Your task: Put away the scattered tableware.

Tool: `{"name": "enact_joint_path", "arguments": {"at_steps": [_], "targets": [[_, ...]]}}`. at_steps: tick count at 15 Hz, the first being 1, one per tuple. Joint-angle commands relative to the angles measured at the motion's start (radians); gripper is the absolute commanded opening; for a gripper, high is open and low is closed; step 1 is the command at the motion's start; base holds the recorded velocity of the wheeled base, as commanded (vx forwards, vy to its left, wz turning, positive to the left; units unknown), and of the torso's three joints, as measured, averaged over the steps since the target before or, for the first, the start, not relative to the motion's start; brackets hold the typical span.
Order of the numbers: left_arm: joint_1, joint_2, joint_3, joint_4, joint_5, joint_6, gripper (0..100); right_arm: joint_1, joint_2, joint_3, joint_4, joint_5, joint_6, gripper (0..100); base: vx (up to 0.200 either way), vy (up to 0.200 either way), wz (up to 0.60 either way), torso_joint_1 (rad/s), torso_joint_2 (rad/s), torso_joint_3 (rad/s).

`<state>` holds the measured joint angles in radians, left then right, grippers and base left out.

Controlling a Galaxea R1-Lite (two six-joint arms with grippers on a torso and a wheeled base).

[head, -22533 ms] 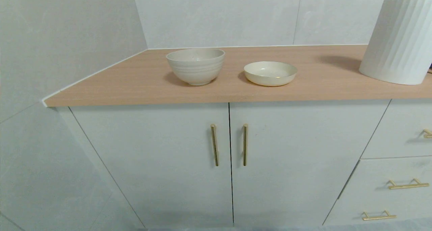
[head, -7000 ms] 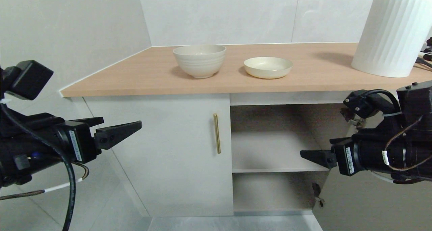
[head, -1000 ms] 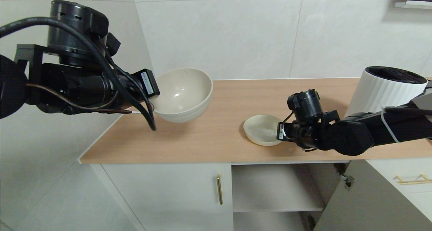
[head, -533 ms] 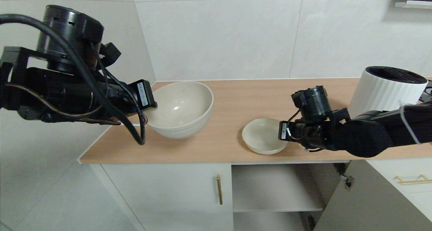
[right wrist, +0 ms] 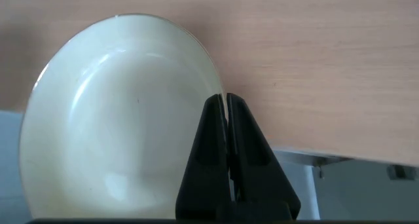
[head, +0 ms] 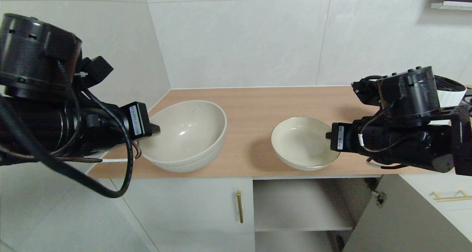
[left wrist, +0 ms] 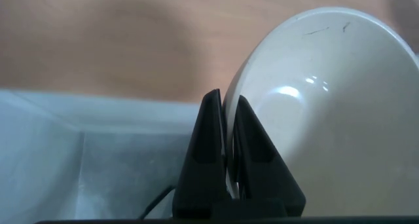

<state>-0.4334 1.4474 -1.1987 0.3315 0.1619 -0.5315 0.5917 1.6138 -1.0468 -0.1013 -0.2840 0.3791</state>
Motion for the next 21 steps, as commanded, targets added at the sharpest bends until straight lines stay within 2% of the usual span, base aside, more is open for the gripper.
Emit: {"name": "enact_joint_path", "arguments": {"at_steps": [1,3,6,14,21], "targets": [[-0.001,-0.052,0.047,0.000,0.001,-0.002,0,0.014,-0.051,0.024,0.000,-0.009,0.004,0,0.000,0.000,0.00,0.000,0.00,0.000],[-0.011,-0.078,0.096,0.000,0.002,-0.004,0,0.037,-0.092,0.105,0.000,-0.017,0.007,0,0.000,0.000,0.00,0.000,0.00,0.000],[-0.018,-0.084,0.119,-0.003,0.002,-0.005,0,0.071,-0.149,0.174,0.000,-0.021,0.033,0,0.000,0.000,0.00,0.000,0.00,0.000],[-0.018,-0.085,0.119,-0.003,0.005,-0.005,0,0.071,-0.160,0.182,0.046,-0.035,0.033,0,-0.200,0.000,0.00,0.001,0.00,0.004],[-0.018,-0.076,0.120,-0.002,0.004,-0.005,0,0.071,-0.141,0.195,0.046,-0.066,0.029,0,0.000,0.000,0.00,-0.012,0.03,0.021]]}}
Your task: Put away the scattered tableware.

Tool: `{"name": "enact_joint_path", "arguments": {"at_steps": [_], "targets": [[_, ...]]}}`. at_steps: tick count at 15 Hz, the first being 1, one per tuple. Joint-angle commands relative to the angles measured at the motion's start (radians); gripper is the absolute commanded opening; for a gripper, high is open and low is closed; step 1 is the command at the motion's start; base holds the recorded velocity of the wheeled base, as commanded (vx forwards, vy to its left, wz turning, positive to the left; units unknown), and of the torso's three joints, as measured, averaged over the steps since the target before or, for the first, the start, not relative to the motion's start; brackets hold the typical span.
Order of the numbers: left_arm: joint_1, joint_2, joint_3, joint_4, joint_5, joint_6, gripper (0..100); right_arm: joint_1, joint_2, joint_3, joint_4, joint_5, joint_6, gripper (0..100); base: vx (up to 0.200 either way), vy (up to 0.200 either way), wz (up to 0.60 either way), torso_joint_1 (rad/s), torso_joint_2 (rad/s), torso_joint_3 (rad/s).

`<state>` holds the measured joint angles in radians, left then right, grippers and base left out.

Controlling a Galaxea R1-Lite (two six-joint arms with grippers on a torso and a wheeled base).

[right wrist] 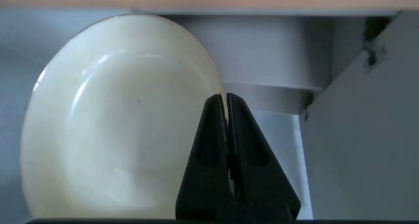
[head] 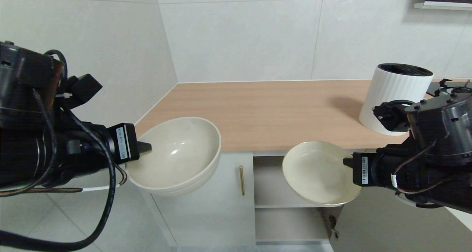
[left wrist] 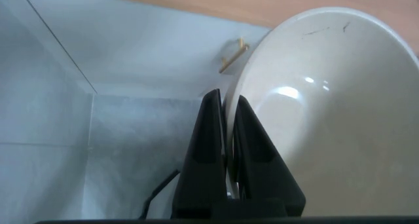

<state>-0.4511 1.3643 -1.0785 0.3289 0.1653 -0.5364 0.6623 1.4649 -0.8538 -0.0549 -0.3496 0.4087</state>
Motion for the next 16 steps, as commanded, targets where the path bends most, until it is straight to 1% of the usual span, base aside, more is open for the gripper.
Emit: {"name": "enact_joint_path", "arguments": {"at_steps": [1,9,16], "targets": [[0.002,0.010,0.000,0.001,-0.001,-0.001,0,0.000,0.012,0.002,0.000,0.000,-0.001,0,0.000,0.000,0.00,-0.129,0.35,0.217],[0.002,0.016,0.000,-0.001,-0.001,-0.001,0,0.000,0.060,0.010,-0.002,-0.002,-0.002,0,0.000,0.000,0.00,-0.160,0.47,0.301],[0.003,0.030,0.000,0.001,-0.003,-0.002,0,0.000,0.103,0.010,-0.006,-0.017,-0.001,0,0.000,0.000,0.00,-0.106,0.45,0.346]]}}
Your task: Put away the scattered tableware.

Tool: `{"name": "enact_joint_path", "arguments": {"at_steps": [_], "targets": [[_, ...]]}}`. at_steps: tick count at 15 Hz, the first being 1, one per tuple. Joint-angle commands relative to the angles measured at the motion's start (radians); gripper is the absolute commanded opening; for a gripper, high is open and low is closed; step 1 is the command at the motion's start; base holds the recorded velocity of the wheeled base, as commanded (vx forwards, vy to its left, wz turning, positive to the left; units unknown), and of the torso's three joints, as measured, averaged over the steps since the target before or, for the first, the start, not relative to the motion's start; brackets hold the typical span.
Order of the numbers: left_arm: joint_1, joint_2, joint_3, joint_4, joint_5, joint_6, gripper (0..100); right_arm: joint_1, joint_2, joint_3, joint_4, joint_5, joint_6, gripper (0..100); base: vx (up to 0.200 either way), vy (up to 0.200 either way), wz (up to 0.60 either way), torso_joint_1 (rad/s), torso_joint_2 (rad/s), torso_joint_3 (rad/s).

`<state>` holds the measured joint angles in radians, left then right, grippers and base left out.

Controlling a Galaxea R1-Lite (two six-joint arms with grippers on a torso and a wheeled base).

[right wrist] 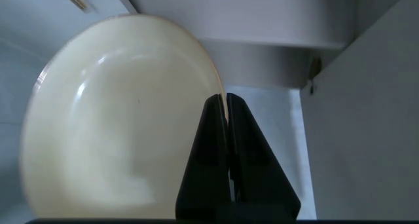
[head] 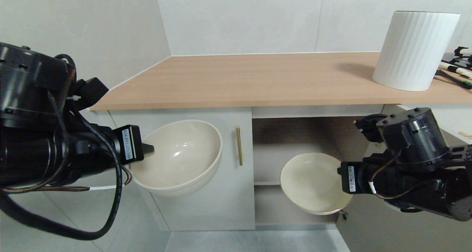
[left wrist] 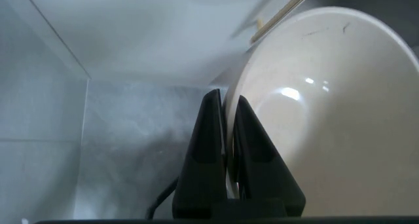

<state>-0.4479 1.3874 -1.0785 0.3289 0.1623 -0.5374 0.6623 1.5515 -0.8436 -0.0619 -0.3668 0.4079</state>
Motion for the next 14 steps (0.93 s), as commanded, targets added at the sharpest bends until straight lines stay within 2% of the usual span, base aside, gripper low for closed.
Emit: {"name": "enact_joint_path", "arguments": {"at_steps": [1,3,6,8,11,14], "targets": [[0.000,0.008,0.000,-0.001,0.000,-0.001,0,0.000,0.025,0.001,0.001,-0.001,0.002,0,0.000,0.000,0.00,-0.041,0.43,0.383],[0.000,0.008,0.000,-0.001,0.002,-0.001,0,0.000,0.033,0.001,0.001,-0.001,0.002,0,0.000,0.000,0.00,-0.034,0.38,0.339],[0.000,0.007,0.002,-0.001,-0.001,0.001,0,-0.001,0.033,0.021,0.001,0.000,-0.003,0,0.000,0.000,0.00,-0.007,0.11,0.097],[0.000,0.007,0.006,-0.004,-0.012,0.002,0,-0.052,0.093,0.014,-0.003,0.031,-0.031,0,0.000,0.000,0.00,0.000,0.00,0.000],[0.000,0.027,0.006,-0.051,-0.020,0.010,0,-0.210,0.312,-0.129,-0.044,0.108,-0.087,0,0.000,0.000,0.00,0.000,0.00,0.000],[0.000,0.073,0.006,-0.065,-0.020,0.013,0,-0.256,0.530,-0.331,-0.078,0.103,-0.089,0,0.000,0.000,0.00,0.000,0.00,0.000]]}}
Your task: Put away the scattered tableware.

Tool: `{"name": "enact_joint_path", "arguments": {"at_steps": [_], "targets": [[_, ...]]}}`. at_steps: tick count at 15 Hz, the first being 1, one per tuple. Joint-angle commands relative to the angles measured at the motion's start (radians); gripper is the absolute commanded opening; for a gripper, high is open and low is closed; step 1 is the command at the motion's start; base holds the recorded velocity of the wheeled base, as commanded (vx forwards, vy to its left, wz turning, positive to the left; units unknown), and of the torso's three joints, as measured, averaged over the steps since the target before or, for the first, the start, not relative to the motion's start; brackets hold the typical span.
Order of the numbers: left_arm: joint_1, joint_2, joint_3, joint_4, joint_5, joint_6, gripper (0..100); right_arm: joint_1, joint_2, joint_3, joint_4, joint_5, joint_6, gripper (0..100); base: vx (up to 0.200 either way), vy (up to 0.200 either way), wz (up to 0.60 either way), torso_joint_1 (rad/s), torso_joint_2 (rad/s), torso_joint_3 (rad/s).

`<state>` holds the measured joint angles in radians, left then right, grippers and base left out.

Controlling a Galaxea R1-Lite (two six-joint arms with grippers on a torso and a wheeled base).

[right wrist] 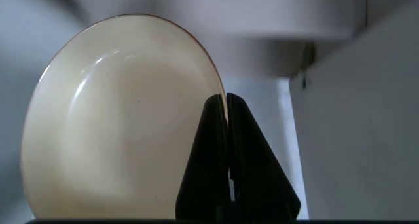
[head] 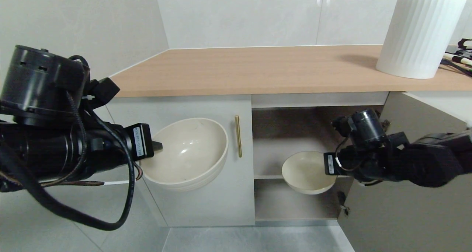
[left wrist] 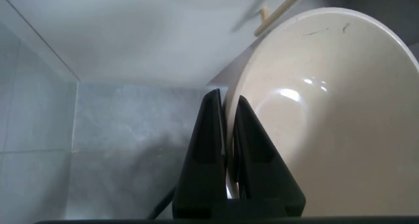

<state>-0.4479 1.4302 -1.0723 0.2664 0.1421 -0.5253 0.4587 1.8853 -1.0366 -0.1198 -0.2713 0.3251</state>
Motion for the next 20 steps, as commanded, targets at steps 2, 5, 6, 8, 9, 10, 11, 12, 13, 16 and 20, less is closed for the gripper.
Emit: {"name": "enact_joint_path", "arguments": {"at_steps": [2,5,6,8,9,10,11,12,13,16,20], "targets": [[0.000,0.053,0.008,-0.012,0.001,0.011,0,-0.052,0.325,-0.261,-0.021,-0.029,-0.006,0,0.000,0.000,0.00,0.000,0.00,0.000],[0.000,0.056,0.017,-0.035,0.001,0.030,0,-0.072,0.489,-0.419,-0.021,-0.080,-0.001,0,0.000,0.000,0.00,0.000,0.00,0.000],[0.000,0.056,0.017,-0.038,0.001,0.030,0,-0.084,0.525,-0.461,-0.021,-0.082,0.008,0,0.000,0.000,0.00,0.000,0.00,0.000],[0.000,0.055,0.017,-0.038,0.001,0.030,0,-0.101,0.569,-0.510,-0.023,-0.095,0.032,0,0.000,0.000,0.00,0.000,0.00,0.000],[0.000,0.055,0.017,-0.038,0.001,0.030,0,-0.115,0.594,-0.533,-0.023,-0.109,0.049,0,0.000,0.000,0.00,0.000,0.00,0.000],[0.000,0.052,0.022,-0.038,0.001,0.030,0,-0.132,0.640,-0.592,-0.018,-0.140,0.049,0,0.000,0.000,0.00,0.000,0.00,0.000],[-0.002,0.050,0.022,-0.038,0.001,0.030,0,-0.132,0.670,-0.629,-0.017,-0.152,0.049,0,0.000,0.000,0.00,0.000,0.00,0.000],[-0.002,0.050,0.022,-0.038,0.002,0.030,0,-0.132,0.684,-0.649,-0.017,-0.160,0.049,0,0.000,0.000,0.00,0.000,0.00,0.000],[-0.002,0.053,0.022,-0.039,0.002,0.028,0,-0.138,0.701,-0.680,-0.015,-0.174,0.049,0,0.000,0.000,0.00,0.000,0.00,0.000],[-0.015,0.055,0.022,-0.039,0.002,0.028,0,-0.146,0.750,-0.740,-0.015,-0.189,0.051,0,0.000,0.000,0.00,0.000,0.00,0.000],[-0.018,0.055,0.022,-0.039,0.002,0.028,0,-0.153,0.779,-0.787,-0.015,-0.198,0.051,0,0.000,0.000,0.00,0.000,0.00,0.000]]}}
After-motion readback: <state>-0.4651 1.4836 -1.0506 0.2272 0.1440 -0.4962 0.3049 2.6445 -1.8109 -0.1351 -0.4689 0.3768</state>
